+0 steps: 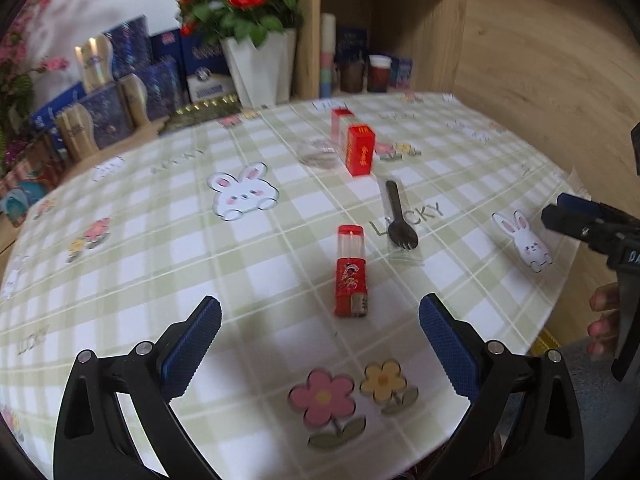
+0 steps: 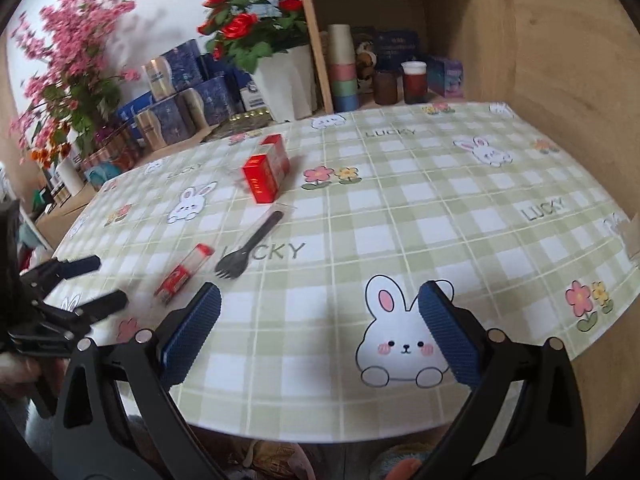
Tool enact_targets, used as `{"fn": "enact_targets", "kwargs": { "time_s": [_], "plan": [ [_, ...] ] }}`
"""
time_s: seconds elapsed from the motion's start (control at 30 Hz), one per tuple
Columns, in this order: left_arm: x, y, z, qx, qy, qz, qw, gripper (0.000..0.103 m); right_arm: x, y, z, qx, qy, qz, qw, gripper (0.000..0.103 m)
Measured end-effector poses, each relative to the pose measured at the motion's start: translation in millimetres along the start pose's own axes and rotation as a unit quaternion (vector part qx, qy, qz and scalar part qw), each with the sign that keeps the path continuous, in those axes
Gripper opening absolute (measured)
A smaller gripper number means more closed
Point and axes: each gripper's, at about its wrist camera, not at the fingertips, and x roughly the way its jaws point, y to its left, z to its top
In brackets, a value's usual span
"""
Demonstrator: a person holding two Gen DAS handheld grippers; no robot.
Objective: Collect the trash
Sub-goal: 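Grasp the red transparent lighter with the left tool, then grasp the black wrapped fork with the right tool while the left tool holds the lighter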
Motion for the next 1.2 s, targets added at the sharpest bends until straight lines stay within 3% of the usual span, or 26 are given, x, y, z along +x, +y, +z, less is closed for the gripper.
{"fn": "enact_targets", "kwargs": {
  "time_s": [0.17, 0.3, 0.43, 0.7, 0.9, 0.97, 1.07, 1.2],
  "plan": [
    [29.7, -8.2, 12.1, 0.029, 0.025, -0.006, 0.9993, 0.097, 15.7, -0.2, -0.2, -0.001, 0.024, 0.027, 0.999, 0.097],
    [48.4, -18.2, 17.8, 0.066, 0.038, 0.01, 0.997, 0.086, 19.9, 5.4, -4.0, -0.024, 0.025, 0.0, 0.999, 0.097],
    [62.5, -17.5, 19.1, 0.06, 0.053, 0.016, 0.9966, 0.079, 20.7, 5.3, -3.5, -0.025, 0.021, -0.006, 0.999, 0.097],
    [66.7, -17.7, 18.3, 0.06, 0.049, 0.011, 0.9969, 0.074, 28.3, 10.1, -1.5, -0.026, 0.037, 0.003, 0.999, 0.097],
    [66.3, -16.4, 17.3, 0.056, 0.047, -0.033, 0.9968, 0.053, 35.8, 19.4, -4.1, -0.034, 0.06, 0.015, 0.997, 0.097],
    [64.2, -19.1, 15.1, 0.06, 0.042, -0.037, 0.9966, 0.038, 38.0, 20.8, -4.5, -0.034, 0.064, 0.015, 0.997, 0.097],
    [60.7, -24.3, 11.0, 0.069, 0.034, -0.042, 0.9962, 0.025, 39.9, 19.9, -5.6, -0.027, 0.066, 0.015, 0.997, 0.097],
    [57.8, -18.6, 7.9, 0.047, 0.028, -0.047, 0.9974, 0.023, 43.6, 17.2, -7.5, -0.009, 0.073, 0.02, 0.997, 0.097]
  ]
}}
